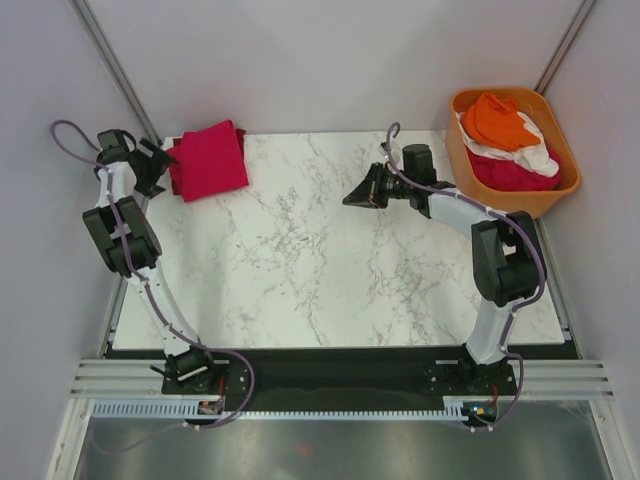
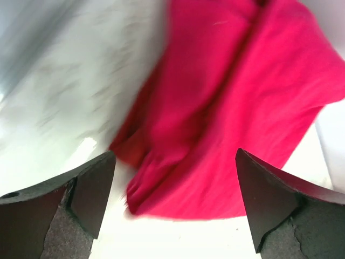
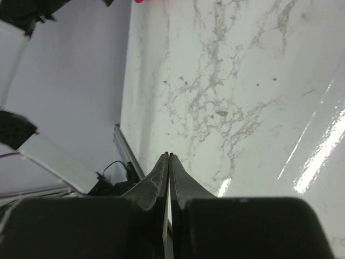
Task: Fold and stack the t-shirts
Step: Neatly place the folded tshirt to the corner
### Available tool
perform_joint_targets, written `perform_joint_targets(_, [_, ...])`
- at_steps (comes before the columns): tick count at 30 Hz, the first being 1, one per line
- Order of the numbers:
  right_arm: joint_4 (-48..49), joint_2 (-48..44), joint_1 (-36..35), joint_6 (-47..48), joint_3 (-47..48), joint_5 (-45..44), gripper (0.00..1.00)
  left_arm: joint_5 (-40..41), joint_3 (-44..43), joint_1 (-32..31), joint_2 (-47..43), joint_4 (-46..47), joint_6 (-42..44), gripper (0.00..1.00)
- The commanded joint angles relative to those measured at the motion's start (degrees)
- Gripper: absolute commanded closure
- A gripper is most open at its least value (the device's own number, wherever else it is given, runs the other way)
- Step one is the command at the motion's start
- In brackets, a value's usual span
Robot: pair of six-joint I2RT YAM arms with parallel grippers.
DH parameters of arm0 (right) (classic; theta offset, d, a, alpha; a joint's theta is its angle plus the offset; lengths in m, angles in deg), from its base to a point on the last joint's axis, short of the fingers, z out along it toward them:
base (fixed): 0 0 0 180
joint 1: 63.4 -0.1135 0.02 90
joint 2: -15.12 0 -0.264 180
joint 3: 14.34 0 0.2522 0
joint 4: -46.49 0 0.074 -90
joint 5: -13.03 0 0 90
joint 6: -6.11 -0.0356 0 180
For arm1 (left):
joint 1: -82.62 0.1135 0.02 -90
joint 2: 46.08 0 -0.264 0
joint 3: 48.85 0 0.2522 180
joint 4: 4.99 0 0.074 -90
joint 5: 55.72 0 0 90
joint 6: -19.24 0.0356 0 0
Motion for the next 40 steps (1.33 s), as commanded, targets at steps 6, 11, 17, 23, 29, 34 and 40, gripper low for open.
perform_joint_targets(6, [-20.6, -5.6, -7.5, 18.0, 9.5, -19.3, 0.27, 20.0, 13.5, 7.3, -27.2, -0.9, 0.4, 0.00])
perform_joint_targets(11, [-20.6, -10.4, -12.8, 21.3, 7.9, -26.5, 0.02, 15.9, 24.2, 7.2, -42.0, -1.0, -1.5, 0.00])
perform_joint_targets(17, [-10.9, -25.8, -18.8, 24.7, -3.9, -37.8, 0.02, 13.7, 47.8, 2.0, -63.1, 3.9, 2.8, 0.00])
perform_joint_targets(23, [1.7, -34.2, -19.2, 22.4, -16.5, -36.5, 0.02, 30.7, 69.4, -23.4, -78.6, 32.4, 24.6, 0.00])
perform_joint_targets(29, [-0.3, -36.8, -19.2, 22.7, -18.3, -34.7, 0.02, 34.4, 80.2, -26.7, -81.0, 36.2, 27.3, 0.00])
perform_joint_targets(34, [3.3, -39.9, -19.3, 21.5, -21.2, -32.4, 0.02, 34.4, 87.3, -28.2, -70.0, 36.2, 27.3, 0.00])
perform_joint_targets(40, [3.6, -44.9, -19.3, 23.7, -23.8, -32.2, 0.02, 33.8, 97.4, -30.0, -67.4, 73.9, 29.7, 0.03])
